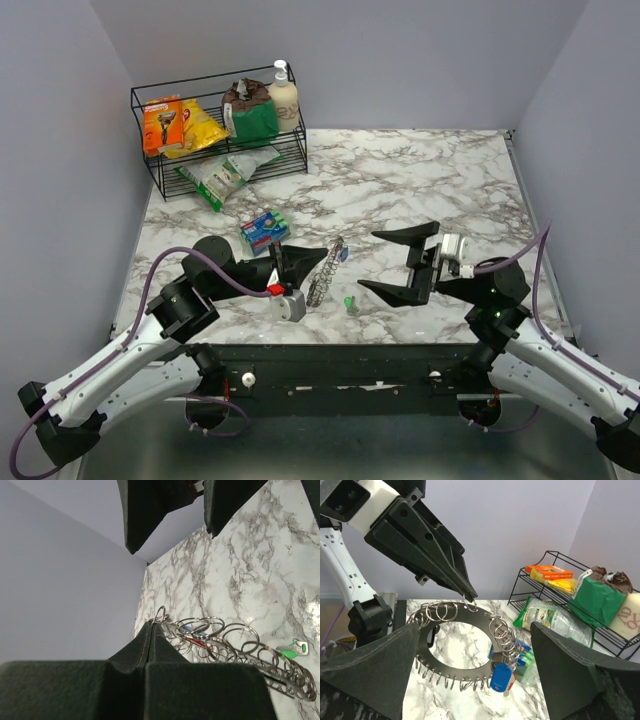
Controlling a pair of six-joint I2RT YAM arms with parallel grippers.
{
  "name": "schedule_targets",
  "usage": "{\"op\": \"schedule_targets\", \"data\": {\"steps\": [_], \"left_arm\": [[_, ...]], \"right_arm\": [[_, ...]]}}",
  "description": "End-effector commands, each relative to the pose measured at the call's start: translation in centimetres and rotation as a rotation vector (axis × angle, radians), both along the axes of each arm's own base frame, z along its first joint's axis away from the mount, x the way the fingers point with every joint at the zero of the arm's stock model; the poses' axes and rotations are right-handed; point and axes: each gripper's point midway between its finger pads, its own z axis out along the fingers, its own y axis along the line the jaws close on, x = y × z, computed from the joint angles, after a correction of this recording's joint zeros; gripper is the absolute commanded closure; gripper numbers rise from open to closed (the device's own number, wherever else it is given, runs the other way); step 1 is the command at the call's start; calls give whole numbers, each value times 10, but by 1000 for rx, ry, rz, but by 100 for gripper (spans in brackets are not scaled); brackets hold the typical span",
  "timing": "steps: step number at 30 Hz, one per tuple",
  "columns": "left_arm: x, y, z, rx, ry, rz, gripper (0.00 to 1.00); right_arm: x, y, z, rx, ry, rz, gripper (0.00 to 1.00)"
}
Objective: Put the keys on the keyring
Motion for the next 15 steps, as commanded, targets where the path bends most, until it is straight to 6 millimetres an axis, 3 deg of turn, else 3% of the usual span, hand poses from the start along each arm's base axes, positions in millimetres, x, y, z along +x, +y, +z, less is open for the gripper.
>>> {"op": "schedule_targets", "data": {"steps": [1, 8, 10, 12, 14, 15], "left_arm": [[-4, 3, 16, -46, -56, -5, 100], [-4, 3, 15, -50, -44, -2, 100], [-4, 3, 14, -50, -38, -4, 100], [-3, 3, 15, -52, -33, 1, 100], [-2, 3, 15, -55, -25, 8, 100], [-2, 4, 16, -60, -24, 10, 100]], "right_arm": [[1, 2, 6, -3, -3, 3, 0], [3, 5, 8, -10, 23, 13, 0], [5, 8, 4, -29, 93, 18, 0], [11, 10, 13, -28, 178, 6, 0], [13, 14, 4, -86, 262, 15, 0], [13, 17, 12, -90, 272, 27, 0]]}}
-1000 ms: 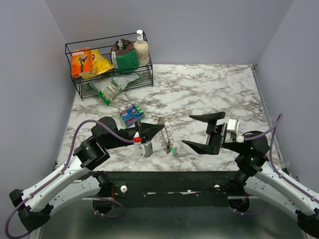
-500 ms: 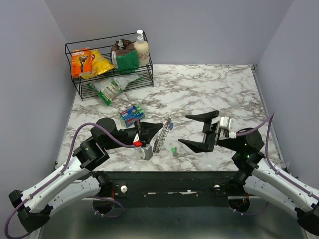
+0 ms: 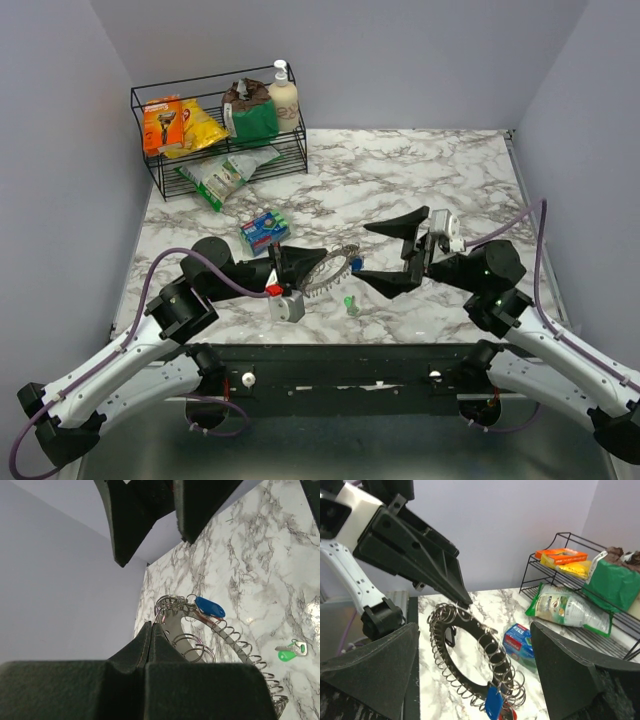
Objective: Put the keys on the keyring
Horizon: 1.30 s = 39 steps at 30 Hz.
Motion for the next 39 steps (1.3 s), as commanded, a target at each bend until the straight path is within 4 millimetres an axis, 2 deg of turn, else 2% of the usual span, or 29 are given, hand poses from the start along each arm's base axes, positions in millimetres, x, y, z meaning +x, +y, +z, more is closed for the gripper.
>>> {"op": "schedule_targets", "data": {"steps": [1, 3, 5, 9, 15, 18, 19, 21, 22, 24, 26, 30, 34, 39], "left_arm": [[-1, 2, 16, -56, -19, 13, 100], [1, 3, 17, -64, -8, 21, 100], [1, 4, 18, -78, 11, 30, 100], [2, 4, 19, -91, 28, 33, 100], [2, 4, 18, -93, 35, 35, 100], [2, 4, 18, -97, 35, 37, 100], [2, 4, 19, -99, 36, 36, 100], [2, 3, 18, -96, 38, 36, 100], [2, 4, 18, -97, 35, 36, 100], [2, 4, 19, -98, 40, 37, 100], [3, 4, 19, -98, 40, 40, 100], [2, 4, 18, -98, 44, 39, 100], [2, 3, 17, -94, 46, 36, 100], [2, 2, 14, -87, 54, 35, 100]], "right_arm": [[4, 5, 3, -63, 178, 8, 0], [6, 6, 10, -40, 243, -1, 1], [8, 6, 8, -24, 353, -8, 1], [0, 12, 10, -42, 452, 48, 4], [-12, 15, -8, -55, 571, 107, 9], [-18, 19, -19, -67, 641, 155, 22], [-20, 20, -20, -64, 659, 168, 30], [-27, 22, -28, -74, 714, 207, 36], [-29, 22, -25, -57, 716, 224, 40], [-34, 24, -34, -53, 769, 264, 43], [-36, 26, -34, -38, 795, 292, 46], [-38, 30, -35, -33, 821, 328, 47], [-27, 32, -31, 6, 860, 280, 47], [-24, 34, -31, 25, 892, 278, 47]]}}
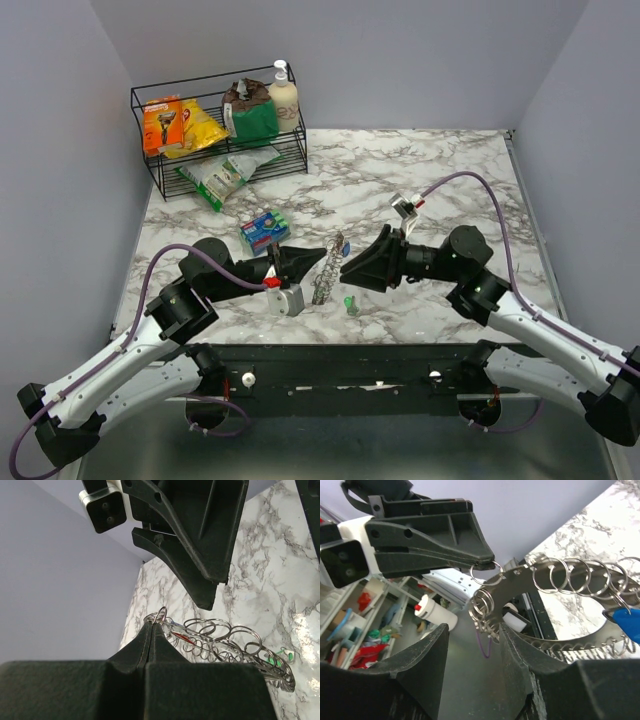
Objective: Put the keys on the keyring
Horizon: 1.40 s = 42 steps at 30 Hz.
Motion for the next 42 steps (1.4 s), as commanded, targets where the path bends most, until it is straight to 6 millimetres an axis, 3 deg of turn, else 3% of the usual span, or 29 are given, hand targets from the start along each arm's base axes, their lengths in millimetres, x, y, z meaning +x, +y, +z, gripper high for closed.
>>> {"op": "schedule_targets", "data": {"steps": [1, 42], "left_arm": [[1, 2, 15, -52, -32, 13, 100], [1, 1, 17, -56, -26, 11, 100]], "right_arm": [[4, 3, 9, 39, 24, -10, 47], [17, 20, -3, 104, 193, 13, 51]]}}
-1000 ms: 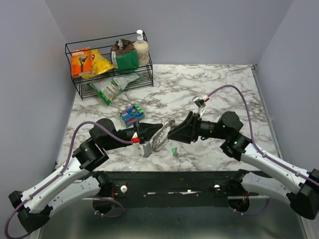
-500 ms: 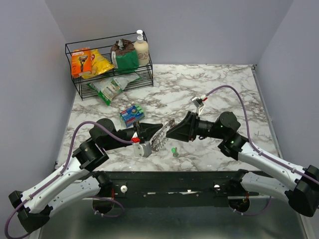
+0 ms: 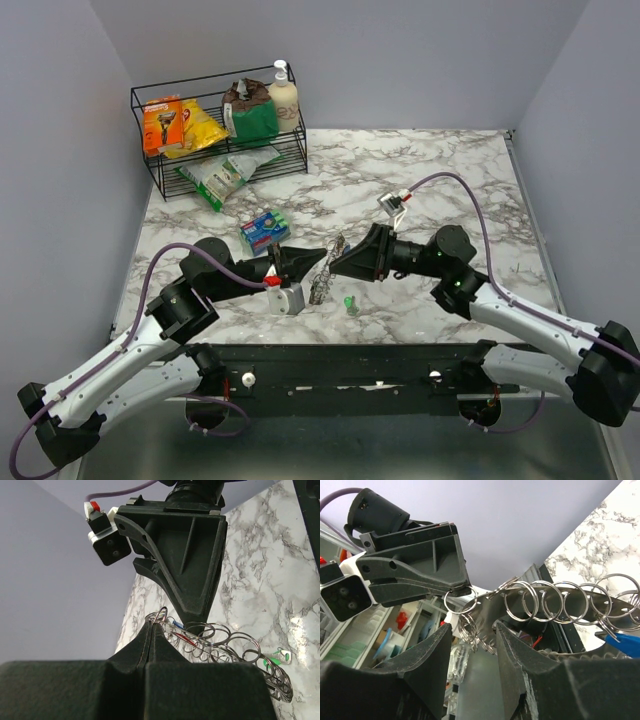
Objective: Put the keys on the keyring
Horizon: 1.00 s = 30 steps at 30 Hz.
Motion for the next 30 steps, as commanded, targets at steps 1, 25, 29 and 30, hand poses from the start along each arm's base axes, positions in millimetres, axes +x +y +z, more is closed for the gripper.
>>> {"op": "schedule_targets", "data": {"steps": [1, 25, 29, 30], "left_arm": [[2, 1, 18, -54, -42, 13, 100], [4, 0, 14, -55, -35, 24, 100], [5, 1, 14, -54, -34, 30, 100], [6, 1, 13, -51, -32, 32, 100]], "right_arm": [[-1, 2, 1, 21, 18, 18, 51], [-3, 6, 1, 54, 34, 56, 51], [-5, 5, 0, 56, 33, 63, 53], [-5, 5, 1, 61, 33, 65, 54]]}}
